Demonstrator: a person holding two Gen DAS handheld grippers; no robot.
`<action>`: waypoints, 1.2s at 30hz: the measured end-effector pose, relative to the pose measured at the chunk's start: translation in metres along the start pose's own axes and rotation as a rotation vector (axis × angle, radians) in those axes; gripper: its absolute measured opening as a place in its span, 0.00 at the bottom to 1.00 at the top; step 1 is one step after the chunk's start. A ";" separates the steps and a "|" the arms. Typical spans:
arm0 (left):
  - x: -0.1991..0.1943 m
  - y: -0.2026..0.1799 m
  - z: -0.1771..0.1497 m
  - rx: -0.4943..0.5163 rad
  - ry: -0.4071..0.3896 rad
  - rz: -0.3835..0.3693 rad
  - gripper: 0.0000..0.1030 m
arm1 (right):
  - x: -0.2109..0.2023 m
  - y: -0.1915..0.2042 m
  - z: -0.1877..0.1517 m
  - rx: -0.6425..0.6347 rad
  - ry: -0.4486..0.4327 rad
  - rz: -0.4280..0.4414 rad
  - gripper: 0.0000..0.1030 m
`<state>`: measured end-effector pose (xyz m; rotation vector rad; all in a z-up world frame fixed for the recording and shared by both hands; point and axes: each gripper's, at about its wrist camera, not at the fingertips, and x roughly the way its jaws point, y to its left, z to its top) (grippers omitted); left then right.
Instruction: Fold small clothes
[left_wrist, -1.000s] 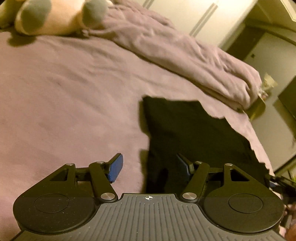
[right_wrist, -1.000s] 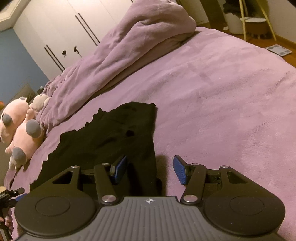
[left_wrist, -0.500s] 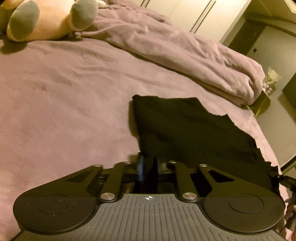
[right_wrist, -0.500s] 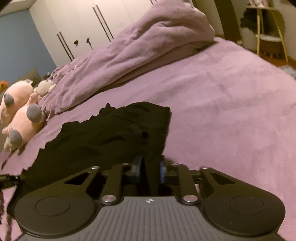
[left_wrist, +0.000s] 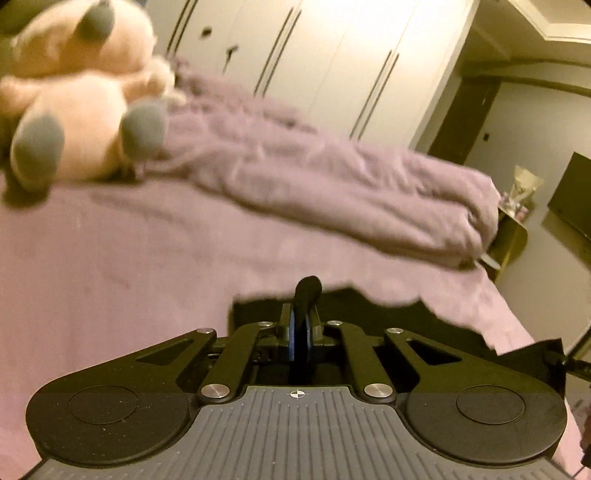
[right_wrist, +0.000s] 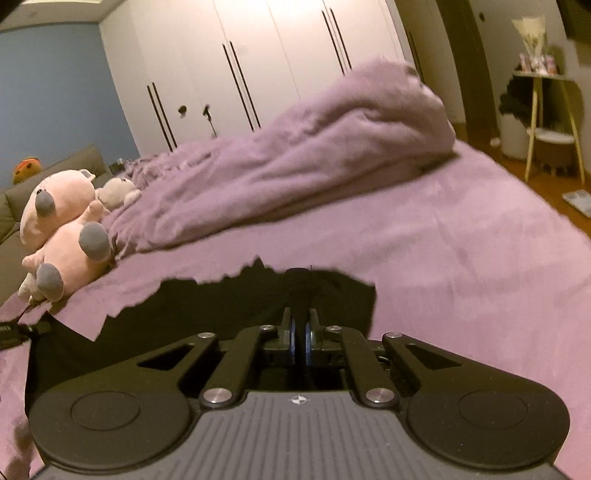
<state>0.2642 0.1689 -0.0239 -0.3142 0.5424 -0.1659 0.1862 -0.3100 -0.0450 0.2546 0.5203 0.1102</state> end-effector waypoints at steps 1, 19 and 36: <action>0.004 -0.004 0.008 0.012 -0.013 0.015 0.07 | 0.002 0.003 0.006 -0.010 -0.010 -0.007 0.04; 0.135 -0.012 0.022 0.038 0.077 0.240 0.35 | 0.162 0.006 0.067 -0.031 -0.029 -0.340 0.13; 0.009 0.003 -0.086 -0.167 0.227 0.096 0.51 | 0.007 -0.017 -0.061 0.236 0.138 -0.180 0.40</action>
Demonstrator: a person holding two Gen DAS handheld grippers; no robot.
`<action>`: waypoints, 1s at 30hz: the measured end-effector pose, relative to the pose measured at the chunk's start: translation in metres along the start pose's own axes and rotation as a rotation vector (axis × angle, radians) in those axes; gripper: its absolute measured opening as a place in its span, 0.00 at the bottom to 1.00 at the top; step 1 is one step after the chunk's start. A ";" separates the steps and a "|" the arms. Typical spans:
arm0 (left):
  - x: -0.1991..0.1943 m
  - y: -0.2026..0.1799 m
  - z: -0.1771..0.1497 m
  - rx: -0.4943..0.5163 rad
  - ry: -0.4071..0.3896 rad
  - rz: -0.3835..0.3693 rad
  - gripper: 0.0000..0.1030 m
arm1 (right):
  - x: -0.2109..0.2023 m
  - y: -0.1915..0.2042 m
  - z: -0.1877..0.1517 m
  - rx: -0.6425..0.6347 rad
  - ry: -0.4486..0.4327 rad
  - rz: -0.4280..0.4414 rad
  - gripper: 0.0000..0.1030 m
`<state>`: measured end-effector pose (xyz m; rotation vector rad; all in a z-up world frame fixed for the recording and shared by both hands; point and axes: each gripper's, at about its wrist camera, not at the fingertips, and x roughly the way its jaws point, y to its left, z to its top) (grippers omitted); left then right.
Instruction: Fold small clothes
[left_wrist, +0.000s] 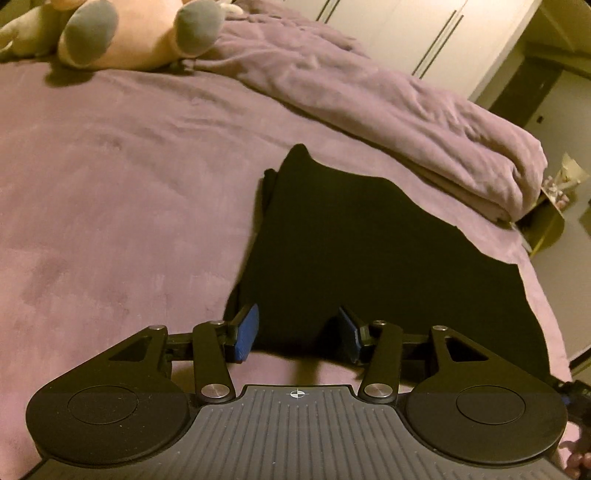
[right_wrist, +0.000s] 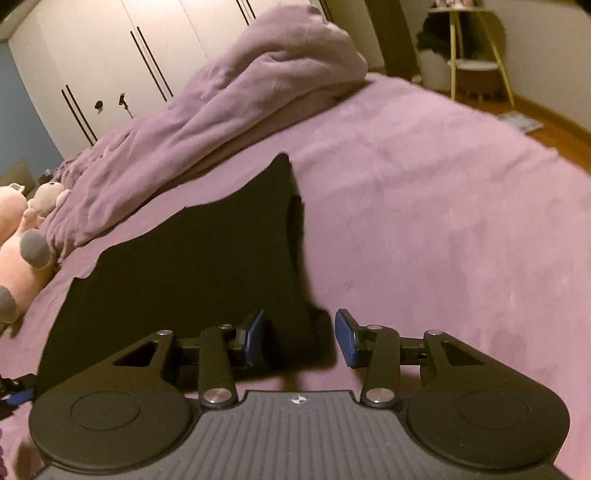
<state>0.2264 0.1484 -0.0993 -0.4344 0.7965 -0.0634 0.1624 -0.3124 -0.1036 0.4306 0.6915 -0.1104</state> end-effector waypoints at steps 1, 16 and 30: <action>0.000 0.000 0.001 -0.002 0.006 0.002 0.50 | 0.000 0.001 -0.001 0.002 0.004 0.006 0.40; 0.002 0.030 0.004 -0.257 0.070 -0.032 0.31 | 0.003 0.008 0.003 -0.015 0.030 0.001 0.11; 0.025 0.040 0.001 -0.416 0.088 -0.166 0.37 | -0.018 0.098 -0.015 -0.268 -0.069 -0.039 0.22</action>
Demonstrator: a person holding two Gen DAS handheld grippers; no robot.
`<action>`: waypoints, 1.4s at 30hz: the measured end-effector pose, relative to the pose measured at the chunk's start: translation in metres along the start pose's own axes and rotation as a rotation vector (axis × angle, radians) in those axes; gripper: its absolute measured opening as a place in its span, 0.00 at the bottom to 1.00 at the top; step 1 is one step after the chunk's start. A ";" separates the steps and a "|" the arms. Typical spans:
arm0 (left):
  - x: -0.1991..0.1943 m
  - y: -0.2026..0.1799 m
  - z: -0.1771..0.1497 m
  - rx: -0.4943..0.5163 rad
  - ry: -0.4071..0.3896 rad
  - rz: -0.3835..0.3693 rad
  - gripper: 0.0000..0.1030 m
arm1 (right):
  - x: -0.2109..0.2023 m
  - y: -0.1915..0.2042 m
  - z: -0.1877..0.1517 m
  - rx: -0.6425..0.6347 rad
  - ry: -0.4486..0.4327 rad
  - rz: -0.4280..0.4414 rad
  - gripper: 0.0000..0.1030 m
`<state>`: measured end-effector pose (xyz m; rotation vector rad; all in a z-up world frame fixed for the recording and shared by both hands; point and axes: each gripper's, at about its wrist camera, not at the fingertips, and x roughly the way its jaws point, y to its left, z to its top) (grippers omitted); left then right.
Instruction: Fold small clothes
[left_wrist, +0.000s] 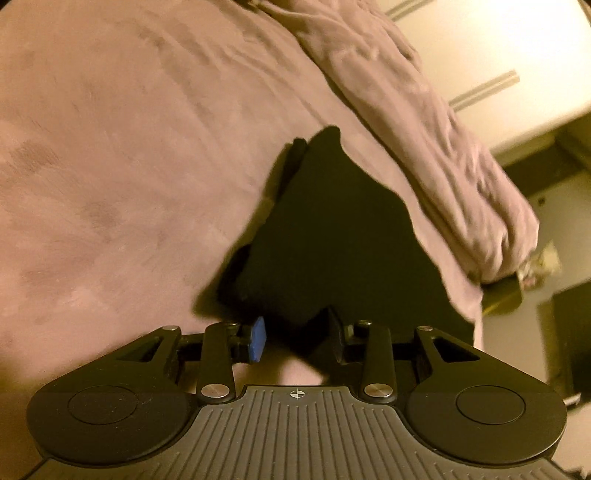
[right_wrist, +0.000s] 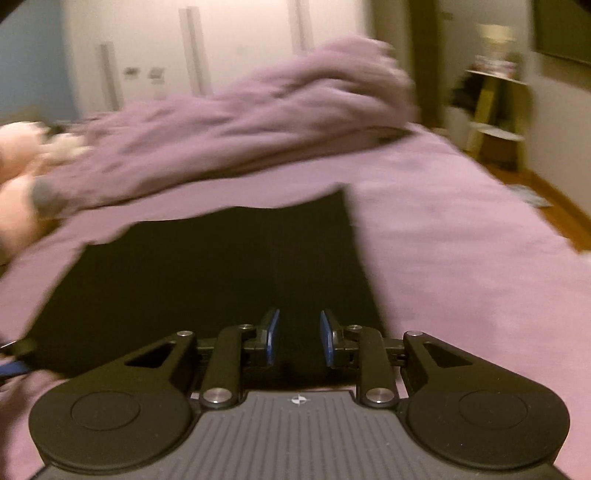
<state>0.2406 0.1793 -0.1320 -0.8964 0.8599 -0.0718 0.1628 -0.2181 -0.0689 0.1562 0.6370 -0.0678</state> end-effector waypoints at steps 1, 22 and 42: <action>0.002 0.002 0.001 -0.020 -0.005 -0.014 0.37 | 0.002 0.010 -0.001 -0.011 0.003 0.043 0.22; 0.007 0.007 0.018 -0.099 -0.092 -0.072 0.12 | 0.040 0.088 -0.029 -0.232 0.033 0.035 0.20; 0.061 -0.197 -0.057 0.535 0.011 -0.155 0.10 | -0.007 -0.062 -0.039 0.162 0.057 -0.192 0.23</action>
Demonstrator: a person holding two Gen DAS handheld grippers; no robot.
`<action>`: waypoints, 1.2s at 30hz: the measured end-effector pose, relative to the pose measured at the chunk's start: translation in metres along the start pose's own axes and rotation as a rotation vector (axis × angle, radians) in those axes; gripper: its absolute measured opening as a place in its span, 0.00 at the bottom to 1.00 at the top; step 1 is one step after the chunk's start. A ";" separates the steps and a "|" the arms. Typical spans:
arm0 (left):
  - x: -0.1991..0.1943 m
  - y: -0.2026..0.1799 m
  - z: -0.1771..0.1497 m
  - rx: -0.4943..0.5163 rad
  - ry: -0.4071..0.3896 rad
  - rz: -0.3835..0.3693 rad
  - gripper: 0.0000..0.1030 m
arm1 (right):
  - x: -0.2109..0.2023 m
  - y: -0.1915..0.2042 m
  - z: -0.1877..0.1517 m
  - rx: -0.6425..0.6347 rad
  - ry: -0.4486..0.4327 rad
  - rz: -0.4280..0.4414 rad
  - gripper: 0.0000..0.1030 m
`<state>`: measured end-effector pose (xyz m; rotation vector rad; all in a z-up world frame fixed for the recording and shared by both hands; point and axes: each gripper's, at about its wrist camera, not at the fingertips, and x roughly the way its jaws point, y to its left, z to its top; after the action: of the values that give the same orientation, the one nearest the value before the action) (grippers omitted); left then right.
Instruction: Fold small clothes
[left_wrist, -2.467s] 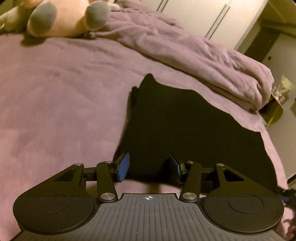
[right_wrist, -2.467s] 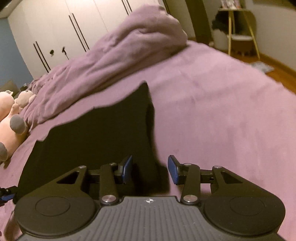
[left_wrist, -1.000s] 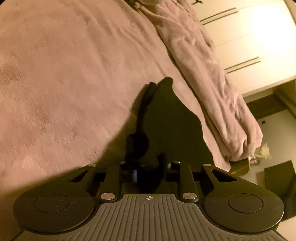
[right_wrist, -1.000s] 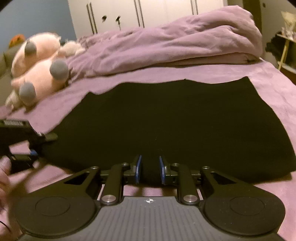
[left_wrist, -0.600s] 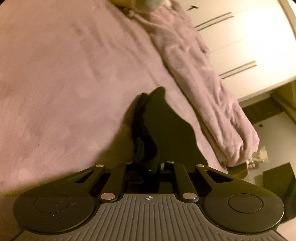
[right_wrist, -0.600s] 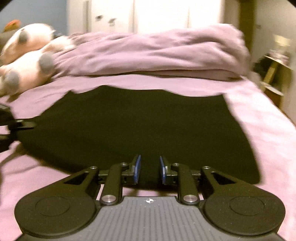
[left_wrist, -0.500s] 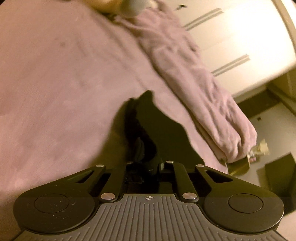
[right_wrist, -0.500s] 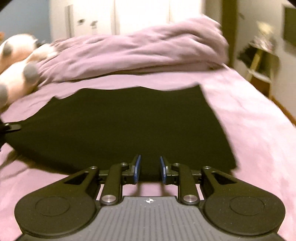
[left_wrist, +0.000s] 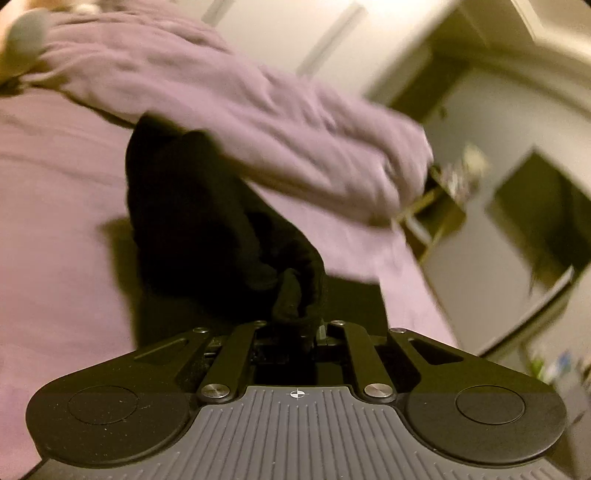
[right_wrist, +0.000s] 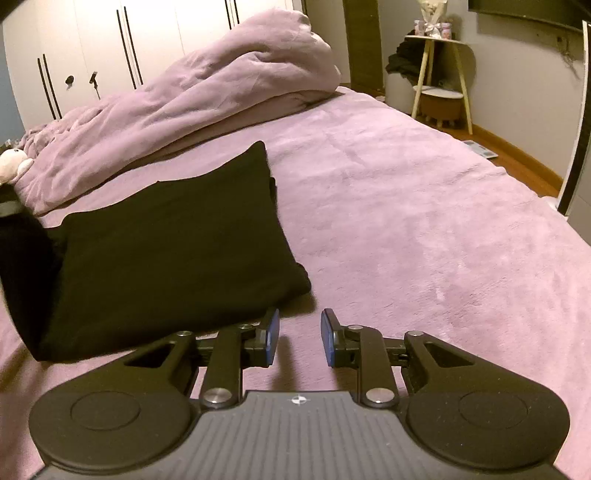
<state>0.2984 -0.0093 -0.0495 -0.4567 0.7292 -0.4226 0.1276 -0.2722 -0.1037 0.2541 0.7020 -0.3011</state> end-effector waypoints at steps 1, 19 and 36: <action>0.011 -0.010 -0.008 0.039 0.023 0.018 0.10 | 0.000 -0.001 0.001 0.001 -0.002 -0.003 0.23; -0.036 0.033 -0.037 -0.065 -0.016 0.170 0.53 | -0.006 0.007 0.009 0.017 -0.034 0.122 0.33; -0.028 0.067 -0.056 -0.146 0.110 0.169 0.52 | 0.071 0.064 0.042 0.089 0.170 0.475 0.51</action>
<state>0.2537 0.0462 -0.1076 -0.5074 0.9020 -0.2378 0.2262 -0.2402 -0.1121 0.5245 0.7728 0.1444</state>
